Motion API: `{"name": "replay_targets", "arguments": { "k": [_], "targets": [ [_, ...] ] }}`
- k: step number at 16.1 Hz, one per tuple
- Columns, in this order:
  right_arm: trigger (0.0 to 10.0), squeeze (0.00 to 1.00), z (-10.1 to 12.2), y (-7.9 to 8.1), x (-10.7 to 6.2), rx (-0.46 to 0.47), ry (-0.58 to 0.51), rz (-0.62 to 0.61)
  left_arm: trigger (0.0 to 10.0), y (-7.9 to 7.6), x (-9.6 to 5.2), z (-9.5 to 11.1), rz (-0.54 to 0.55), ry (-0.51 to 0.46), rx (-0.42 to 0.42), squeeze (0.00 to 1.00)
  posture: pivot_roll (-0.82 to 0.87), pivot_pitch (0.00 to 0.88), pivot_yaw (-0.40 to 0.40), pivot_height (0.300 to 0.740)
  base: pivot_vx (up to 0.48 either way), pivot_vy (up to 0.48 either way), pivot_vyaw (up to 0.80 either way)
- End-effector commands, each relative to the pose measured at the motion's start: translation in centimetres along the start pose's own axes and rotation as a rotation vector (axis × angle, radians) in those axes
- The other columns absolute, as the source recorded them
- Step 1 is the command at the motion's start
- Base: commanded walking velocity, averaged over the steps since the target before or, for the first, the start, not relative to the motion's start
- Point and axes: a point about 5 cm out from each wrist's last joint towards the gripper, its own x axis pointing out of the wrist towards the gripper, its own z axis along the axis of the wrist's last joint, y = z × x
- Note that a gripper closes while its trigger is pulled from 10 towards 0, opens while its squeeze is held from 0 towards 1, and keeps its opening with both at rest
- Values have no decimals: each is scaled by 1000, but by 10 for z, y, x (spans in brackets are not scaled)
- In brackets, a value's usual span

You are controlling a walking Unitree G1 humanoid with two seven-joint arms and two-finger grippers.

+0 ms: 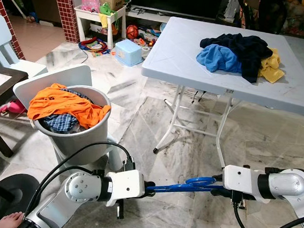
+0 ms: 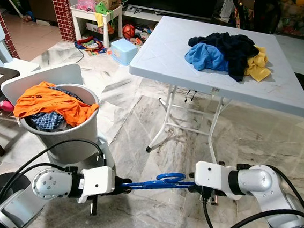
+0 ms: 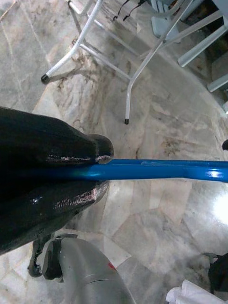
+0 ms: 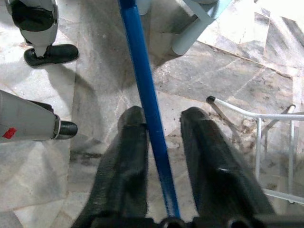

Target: Hang hanger

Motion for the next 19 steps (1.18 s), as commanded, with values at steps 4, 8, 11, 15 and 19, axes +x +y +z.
{"name": "replay_targets", "arguments": {
  "k": [4,8,11,15,19],
  "targets": [
    [0,0,0,1,-3,-12,8,44,10000,-3,3,-1,-16,0,10,0,-51,0,-20,740,0,0,0],
    [0,0,-2,4,-3,-2,12,66,10000,-4,5,-1,-13,-13,2,0,-51,0,-21,740,0,0,0],
    [0,0,-10,2,-5,-12,77,50,10000,-1,6,1,43,-40,-21,1000,-53,0,-27,740,0,0,0],
    [0,0,-28,-5,-2,-27,189,-47,10000,17,2,13,193,-86,34,1000,-47,3,-34,740,0,0,0],
    [0,0,-47,-10,1,20,275,-188,10000,31,-15,22,357,-212,-225,1000,-34,2,-39,740,0,0,0]
  ]
}}
